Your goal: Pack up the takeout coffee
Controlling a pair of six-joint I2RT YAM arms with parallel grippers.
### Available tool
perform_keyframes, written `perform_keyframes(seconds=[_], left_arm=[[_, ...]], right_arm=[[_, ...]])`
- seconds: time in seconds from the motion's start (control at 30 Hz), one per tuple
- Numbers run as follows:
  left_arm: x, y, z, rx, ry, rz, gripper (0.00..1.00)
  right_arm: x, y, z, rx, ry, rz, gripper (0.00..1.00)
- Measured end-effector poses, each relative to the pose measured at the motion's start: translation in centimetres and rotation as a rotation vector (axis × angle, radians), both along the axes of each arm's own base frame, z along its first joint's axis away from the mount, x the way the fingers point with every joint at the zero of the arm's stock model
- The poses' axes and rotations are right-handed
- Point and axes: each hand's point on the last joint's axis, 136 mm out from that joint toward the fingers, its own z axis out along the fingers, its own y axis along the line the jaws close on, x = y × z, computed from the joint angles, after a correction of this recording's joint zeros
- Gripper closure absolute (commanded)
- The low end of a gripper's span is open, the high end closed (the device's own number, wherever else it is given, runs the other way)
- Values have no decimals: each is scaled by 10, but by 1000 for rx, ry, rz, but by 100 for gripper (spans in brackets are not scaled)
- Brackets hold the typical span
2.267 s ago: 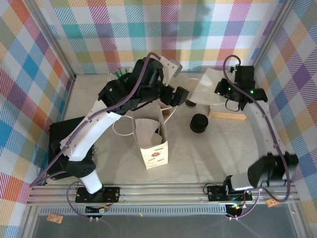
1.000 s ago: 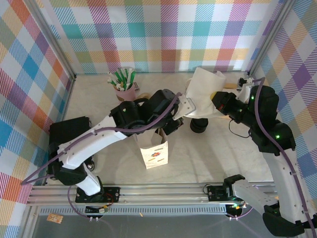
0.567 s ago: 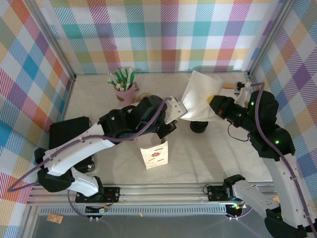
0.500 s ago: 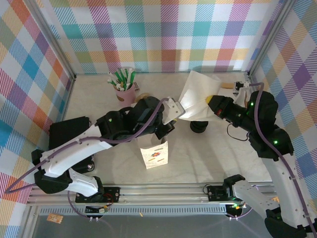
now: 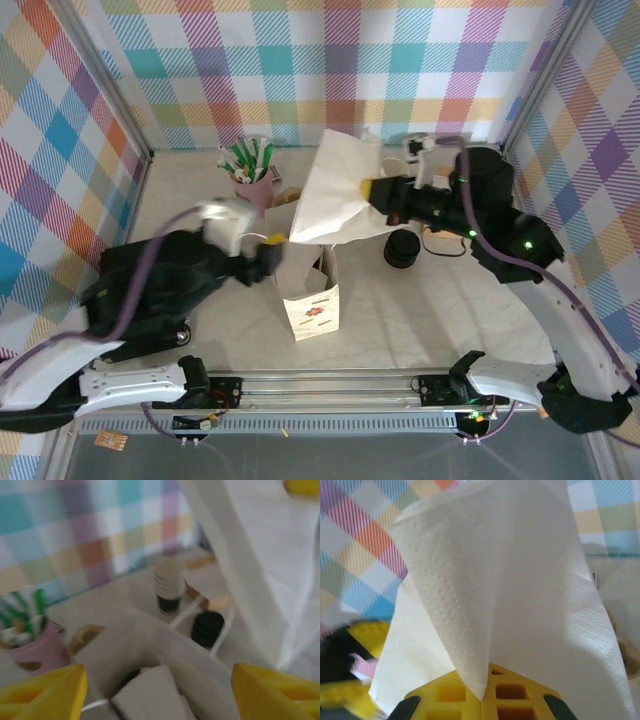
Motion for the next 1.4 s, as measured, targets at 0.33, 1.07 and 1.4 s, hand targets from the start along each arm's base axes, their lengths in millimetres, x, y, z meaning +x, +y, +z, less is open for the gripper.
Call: perform_keyframes(seconds=[0.33, 1.07, 1.4], left_arm=[[-19, 130, 40, -248, -39, 322, 30], [-8, 103, 12, -175, 25, 318, 29], [-4, 94, 15, -145, -1, 308, 27]], right_arm=[[-23, 120, -69, -548, -424, 264, 100], [-28, 110, -75, -849, -707, 272, 100], [-49, 118, -125, -867, -544, 385, 100]])
